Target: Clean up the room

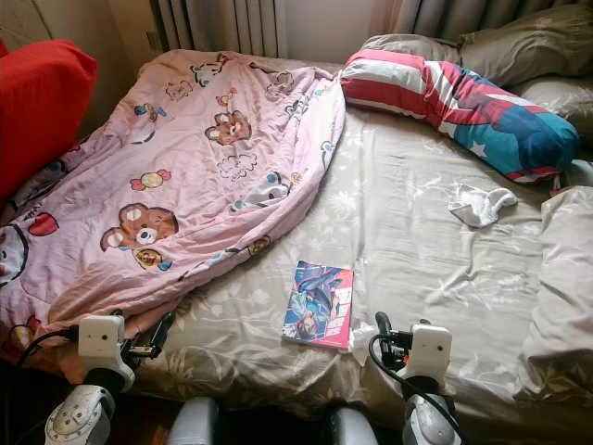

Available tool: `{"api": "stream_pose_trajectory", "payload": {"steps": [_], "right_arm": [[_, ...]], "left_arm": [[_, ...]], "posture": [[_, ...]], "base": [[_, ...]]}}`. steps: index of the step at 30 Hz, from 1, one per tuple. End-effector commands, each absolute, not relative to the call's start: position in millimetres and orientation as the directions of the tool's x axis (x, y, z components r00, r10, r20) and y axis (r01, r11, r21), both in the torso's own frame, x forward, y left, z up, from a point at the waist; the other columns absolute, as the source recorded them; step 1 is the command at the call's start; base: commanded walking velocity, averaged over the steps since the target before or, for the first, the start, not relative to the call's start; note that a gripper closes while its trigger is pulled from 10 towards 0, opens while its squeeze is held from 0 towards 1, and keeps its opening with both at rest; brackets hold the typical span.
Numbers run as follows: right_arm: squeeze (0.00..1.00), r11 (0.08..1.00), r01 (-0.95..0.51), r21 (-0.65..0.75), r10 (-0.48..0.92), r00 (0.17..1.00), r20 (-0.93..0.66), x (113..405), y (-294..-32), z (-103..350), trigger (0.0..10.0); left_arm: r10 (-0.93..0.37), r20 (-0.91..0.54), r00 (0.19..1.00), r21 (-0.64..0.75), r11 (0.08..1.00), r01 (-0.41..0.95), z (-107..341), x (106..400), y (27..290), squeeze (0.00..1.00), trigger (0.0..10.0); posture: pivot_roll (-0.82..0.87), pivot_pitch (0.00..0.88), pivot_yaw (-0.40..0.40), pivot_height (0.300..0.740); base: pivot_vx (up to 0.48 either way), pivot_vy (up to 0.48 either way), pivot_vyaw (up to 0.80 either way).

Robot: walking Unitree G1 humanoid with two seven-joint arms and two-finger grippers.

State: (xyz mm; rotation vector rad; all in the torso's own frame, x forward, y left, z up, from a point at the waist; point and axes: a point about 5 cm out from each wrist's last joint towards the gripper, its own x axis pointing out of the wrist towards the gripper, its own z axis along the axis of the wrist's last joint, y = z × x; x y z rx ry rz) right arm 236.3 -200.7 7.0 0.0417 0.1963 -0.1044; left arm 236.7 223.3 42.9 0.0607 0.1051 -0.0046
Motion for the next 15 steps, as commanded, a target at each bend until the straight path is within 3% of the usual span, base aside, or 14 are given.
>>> {"api": "stream_pose_trajectory", "payload": {"steps": [1, 15], "right_arm": [[0.0, 0.994, 0.108, 0.022, -0.1, 0.968, -0.23, 232.6, -201.4, 1.5, 10.0], [0.0, 0.992, 0.12, 0.028, -0.11, 0.967, -0.231, 228.9, -201.3, -0.7, 10.0]], "left_arm": [[-0.003, -0.107, 0.994, 0.064, 0.998, 0.01, 43.5, 235.6, 224.0, 0.0, 10.0], [-0.005, -0.113, 0.994, 0.065, 0.998, 0.012, 42.8, 234.9, 225.4, 0.0, 10.0]], "posture": [[0.16, 0.131, -0.028, 0.652], [0.16, 0.135, -0.024, 0.642]], "base": [[0.0, 0.0, 0.0], [0.0, 0.0, 0.0]]}}
